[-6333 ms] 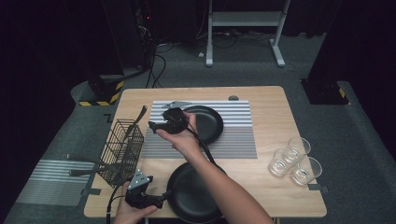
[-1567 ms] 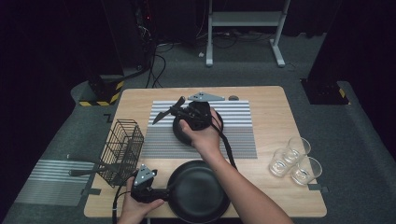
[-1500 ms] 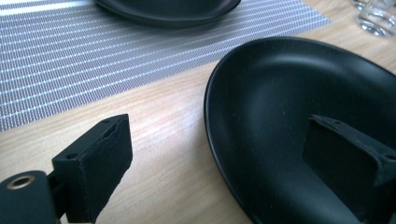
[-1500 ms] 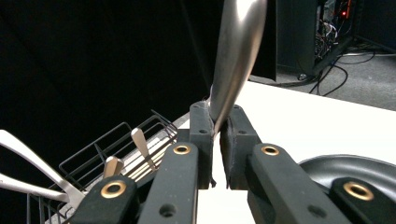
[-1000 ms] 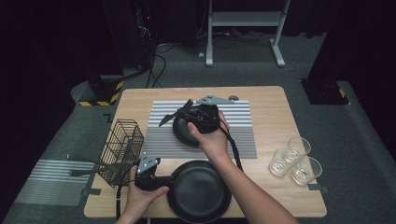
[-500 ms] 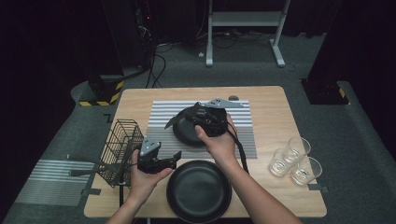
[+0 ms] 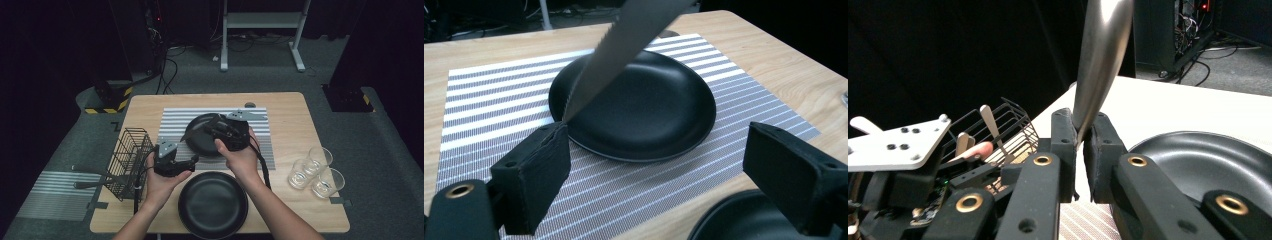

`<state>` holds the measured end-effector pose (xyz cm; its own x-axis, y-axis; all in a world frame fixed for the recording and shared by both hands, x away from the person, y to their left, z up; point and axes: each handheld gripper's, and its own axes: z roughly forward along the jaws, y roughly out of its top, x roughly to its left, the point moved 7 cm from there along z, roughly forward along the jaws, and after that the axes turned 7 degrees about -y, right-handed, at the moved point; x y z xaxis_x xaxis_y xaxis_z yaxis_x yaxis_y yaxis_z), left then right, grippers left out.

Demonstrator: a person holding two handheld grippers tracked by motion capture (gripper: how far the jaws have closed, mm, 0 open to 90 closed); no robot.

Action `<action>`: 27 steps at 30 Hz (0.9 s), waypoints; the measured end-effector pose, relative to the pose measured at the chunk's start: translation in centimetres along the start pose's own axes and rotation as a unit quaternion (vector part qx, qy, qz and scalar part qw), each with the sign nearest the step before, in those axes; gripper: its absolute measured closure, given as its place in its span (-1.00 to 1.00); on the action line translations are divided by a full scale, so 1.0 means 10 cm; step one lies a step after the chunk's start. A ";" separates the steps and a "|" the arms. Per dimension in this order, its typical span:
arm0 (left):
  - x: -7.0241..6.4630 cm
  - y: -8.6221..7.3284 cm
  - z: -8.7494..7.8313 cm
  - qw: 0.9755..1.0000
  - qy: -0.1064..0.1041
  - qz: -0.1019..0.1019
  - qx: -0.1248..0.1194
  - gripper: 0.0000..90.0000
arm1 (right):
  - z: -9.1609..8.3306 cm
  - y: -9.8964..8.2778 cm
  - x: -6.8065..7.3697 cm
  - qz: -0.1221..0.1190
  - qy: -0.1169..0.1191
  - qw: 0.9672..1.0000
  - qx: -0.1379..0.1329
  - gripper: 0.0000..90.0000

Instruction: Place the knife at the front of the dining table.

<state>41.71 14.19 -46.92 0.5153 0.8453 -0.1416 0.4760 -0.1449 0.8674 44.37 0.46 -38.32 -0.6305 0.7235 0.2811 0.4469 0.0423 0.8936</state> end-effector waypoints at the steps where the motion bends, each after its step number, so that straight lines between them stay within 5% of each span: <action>1: 0.00 0.01 0.02 1.000 0.002 0.001 -0.001 -0.72 | -0.01 -0.01 0.00 0.000 0.001 1.000 0.000 0.87; 18: 0.02 0.19 0.21 1.000 0.026 0.014 -0.003 -0.57 | -0.12 -0.04 -0.03 0.004 0.002 1.000 -0.004 0.87; 27: 0.01 0.26 0.25 0.998 0.051 0.041 -0.015 -0.22 | -0.14 -0.05 -0.01 0.003 0.005 1.000 -0.004 0.87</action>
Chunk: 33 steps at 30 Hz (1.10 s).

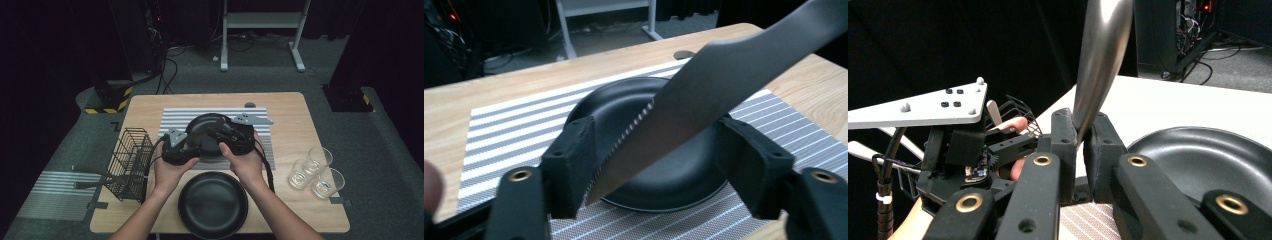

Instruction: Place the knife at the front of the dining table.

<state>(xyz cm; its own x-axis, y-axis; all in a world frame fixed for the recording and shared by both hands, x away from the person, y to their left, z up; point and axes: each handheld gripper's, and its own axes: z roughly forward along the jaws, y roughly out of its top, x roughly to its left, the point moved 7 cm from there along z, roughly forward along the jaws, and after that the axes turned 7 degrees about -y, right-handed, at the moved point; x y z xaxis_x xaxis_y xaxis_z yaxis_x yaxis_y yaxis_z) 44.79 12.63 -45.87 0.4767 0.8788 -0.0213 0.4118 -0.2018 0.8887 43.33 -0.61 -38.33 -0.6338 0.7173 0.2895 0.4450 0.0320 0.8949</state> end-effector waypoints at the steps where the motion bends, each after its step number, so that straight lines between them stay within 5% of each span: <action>1: 0.00 0.00 0.01 1.000 0.006 0.005 0.001 -0.18 | 0.00 -0.01 0.00 0.000 0.000 1.000 0.000 0.87; 5: -0.01 -0.02 0.04 0.999 0.028 0.022 0.007 -0.01 | -0.01 -0.02 -0.01 0.002 -0.001 1.000 0.002 0.87; 8: -0.02 -0.03 0.06 1.000 0.021 0.021 0.006 0.13 | -0.01 -0.02 -0.02 0.004 -0.003 1.000 0.002 0.87; 14: -0.02 -0.07 0.12 0.994 0.080 0.069 0.026 0.23 | 0.03 -0.02 -0.01 0.007 -0.008 1.000 0.010 0.87; 18: -0.01 -0.08 0.14 0.991 0.103 0.081 0.028 0.36 | 0.04 0.01 0.02 0.002 -0.014 1.000 0.011 0.87; 23: 0.02 -0.09 0.12 0.990 0.112 0.086 0.031 0.54 | 0.08 0.01 0.03 0.010 -0.016 1.000 0.012 0.87; 30: -0.05 -0.14 0.09 0.984 0.112 0.136 0.024 0.77 | 0.12 0.08 0.06 0.016 -0.020 1.000 0.002 0.84; 33: -0.09 -0.15 0.06 0.984 0.110 0.141 0.017 0.87 | 0.14 0.12 0.07 0.015 -0.022 1.000 -0.003 0.81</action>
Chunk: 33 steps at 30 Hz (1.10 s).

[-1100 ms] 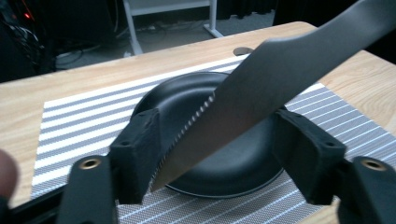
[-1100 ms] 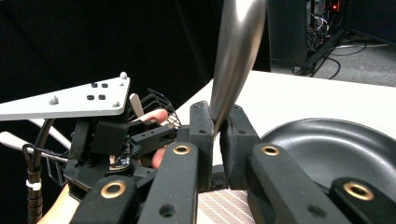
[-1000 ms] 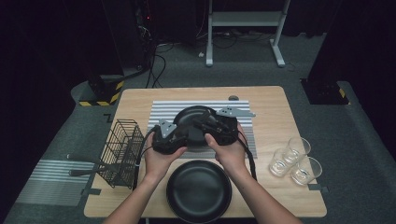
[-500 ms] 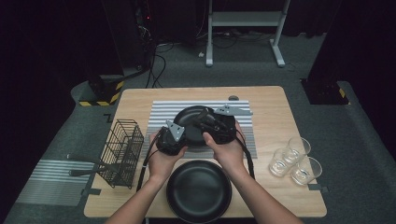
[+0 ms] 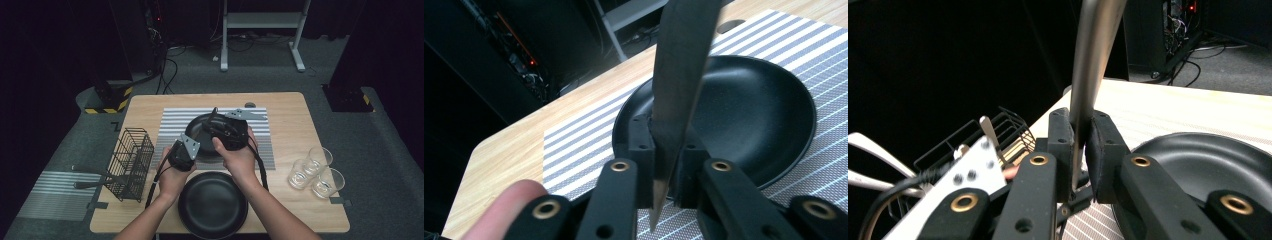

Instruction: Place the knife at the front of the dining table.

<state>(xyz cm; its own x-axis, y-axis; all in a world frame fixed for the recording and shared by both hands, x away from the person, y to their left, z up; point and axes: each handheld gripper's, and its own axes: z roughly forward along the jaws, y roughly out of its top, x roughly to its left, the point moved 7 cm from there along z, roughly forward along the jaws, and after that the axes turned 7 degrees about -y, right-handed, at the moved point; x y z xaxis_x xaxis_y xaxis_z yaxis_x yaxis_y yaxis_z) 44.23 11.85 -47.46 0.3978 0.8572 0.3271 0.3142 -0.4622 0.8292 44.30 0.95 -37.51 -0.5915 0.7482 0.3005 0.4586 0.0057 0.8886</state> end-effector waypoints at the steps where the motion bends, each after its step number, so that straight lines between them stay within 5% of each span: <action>1: 0.00 0.00 -0.01 1.000 0.000 0.003 -0.003 0.92 | 0.01 0.02 0.01 0.002 0.003 1.000 -0.002 0.79; 11: -0.03 -0.05 -0.04 0.999 -0.036 -0.008 0.001 0.98 | 0.07 0.05 -0.04 0.024 0.011 1.000 -0.012 0.56; 18: 0.02 -0.07 -0.04 0.997 -0.068 -0.047 0.001 0.98 | -0.04 0.04 -0.14 0.008 0.013 1.000 -0.024 0.22; 33: 0.18 -0.17 0.04 0.992 -0.077 -0.103 0.017 0.98 | -0.23 -0.12 -0.41 -0.003 -0.009 1.000 -0.027 -0.02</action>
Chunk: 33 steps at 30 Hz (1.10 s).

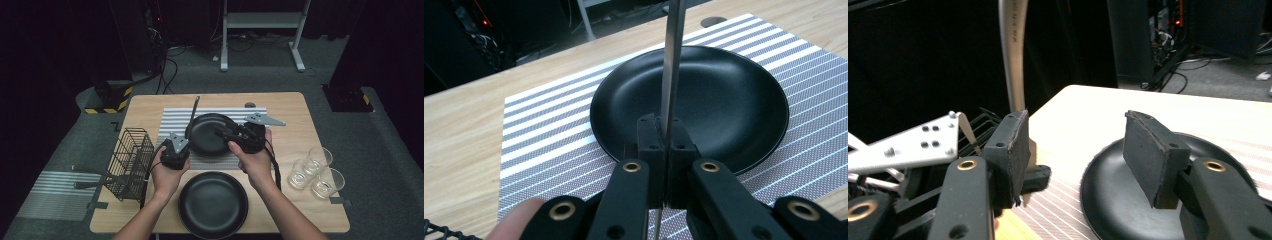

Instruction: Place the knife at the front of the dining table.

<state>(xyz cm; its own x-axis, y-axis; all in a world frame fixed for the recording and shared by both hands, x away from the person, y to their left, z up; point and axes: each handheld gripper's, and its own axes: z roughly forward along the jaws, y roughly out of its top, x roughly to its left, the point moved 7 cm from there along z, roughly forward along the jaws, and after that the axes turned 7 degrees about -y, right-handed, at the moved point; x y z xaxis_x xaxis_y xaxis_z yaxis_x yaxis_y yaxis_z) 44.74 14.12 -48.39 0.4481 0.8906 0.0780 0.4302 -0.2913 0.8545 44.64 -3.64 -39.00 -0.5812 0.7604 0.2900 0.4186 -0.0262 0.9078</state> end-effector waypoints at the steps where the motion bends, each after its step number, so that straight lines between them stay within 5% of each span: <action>1: 0.01 0.00 0.00 1.000 -0.001 -0.007 0.000 0.98 | -0.01 -0.01 -0.02 -0.001 -0.003 1.000 -0.001 -0.04; 12: 0.15 -0.06 0.04 0.999 -0.014 -0.046 0.003 0.98 | -0.13 -0.14 -0.17 -0.007 -0.021 1.000 0.006 -0.19; 33: 0.35 -0.26 0.20 0.996 -0.017 -0.085 0.034 0.98 | -0.36 -0.54 -0.41 -0.014 -0.047 0.998 0.033 -0.36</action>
<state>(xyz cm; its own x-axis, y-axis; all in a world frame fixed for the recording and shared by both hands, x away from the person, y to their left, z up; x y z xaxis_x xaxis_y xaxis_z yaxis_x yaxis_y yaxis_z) 46.74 17.33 -51.38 0.3905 0.9169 -0.0827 0.5539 -0.1622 0.8167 42.21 -8.97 -43.99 -0.5267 0.8175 0.2331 0.4510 0.0363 0.8918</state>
